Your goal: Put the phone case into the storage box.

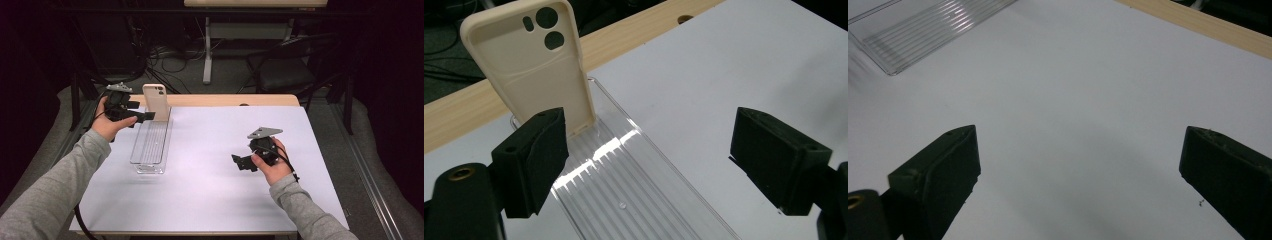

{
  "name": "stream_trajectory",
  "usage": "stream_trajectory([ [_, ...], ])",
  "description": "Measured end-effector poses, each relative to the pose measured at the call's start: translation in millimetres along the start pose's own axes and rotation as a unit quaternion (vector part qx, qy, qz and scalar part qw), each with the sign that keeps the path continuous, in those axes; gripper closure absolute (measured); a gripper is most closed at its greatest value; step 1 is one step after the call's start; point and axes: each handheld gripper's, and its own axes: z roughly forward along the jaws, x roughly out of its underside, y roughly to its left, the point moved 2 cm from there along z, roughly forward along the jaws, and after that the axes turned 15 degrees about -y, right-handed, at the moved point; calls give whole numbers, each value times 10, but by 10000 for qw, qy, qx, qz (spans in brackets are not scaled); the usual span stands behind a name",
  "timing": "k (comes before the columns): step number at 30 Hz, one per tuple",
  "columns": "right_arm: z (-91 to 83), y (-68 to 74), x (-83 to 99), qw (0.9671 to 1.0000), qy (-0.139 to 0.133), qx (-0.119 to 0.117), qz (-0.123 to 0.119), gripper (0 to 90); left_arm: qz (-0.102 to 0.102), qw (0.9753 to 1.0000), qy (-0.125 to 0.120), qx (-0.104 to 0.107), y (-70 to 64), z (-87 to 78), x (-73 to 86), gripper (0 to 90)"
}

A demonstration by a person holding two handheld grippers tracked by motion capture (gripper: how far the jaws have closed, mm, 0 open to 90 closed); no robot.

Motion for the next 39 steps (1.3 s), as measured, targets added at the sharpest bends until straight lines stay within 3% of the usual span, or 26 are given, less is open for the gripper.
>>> stream_trajectory([
  [6,-16,-47,-59,10000,-42,0,32,16,-40,9999,23,126,-21,-50,-10,145],
  [10,-19,-62,-73,10000,-13,0,53,10,-65,9999,29,128,-27,-81,-7,146],
  [12,-24,-71,-78,10000,-8,-6,26,5,45,9999,84,115,-34,-97,-4,146],
  [20,-64,-154,-96,10000,34,20,54,0,8,9997,184,155,-105,-129,9,146],
  [27,-81,-203,-87,9999,31,-36,136,0,288,9989,322,159,-205,-174,19,146],
  [34,-154,-199,-94,9999,103,-59,26,0,412,9972,588,193,-311,-231,98,147],
  [39,-229,-186,-91,9998,199,-65,-2,0,431,9969,609,232,-379,-312,183,148],
])
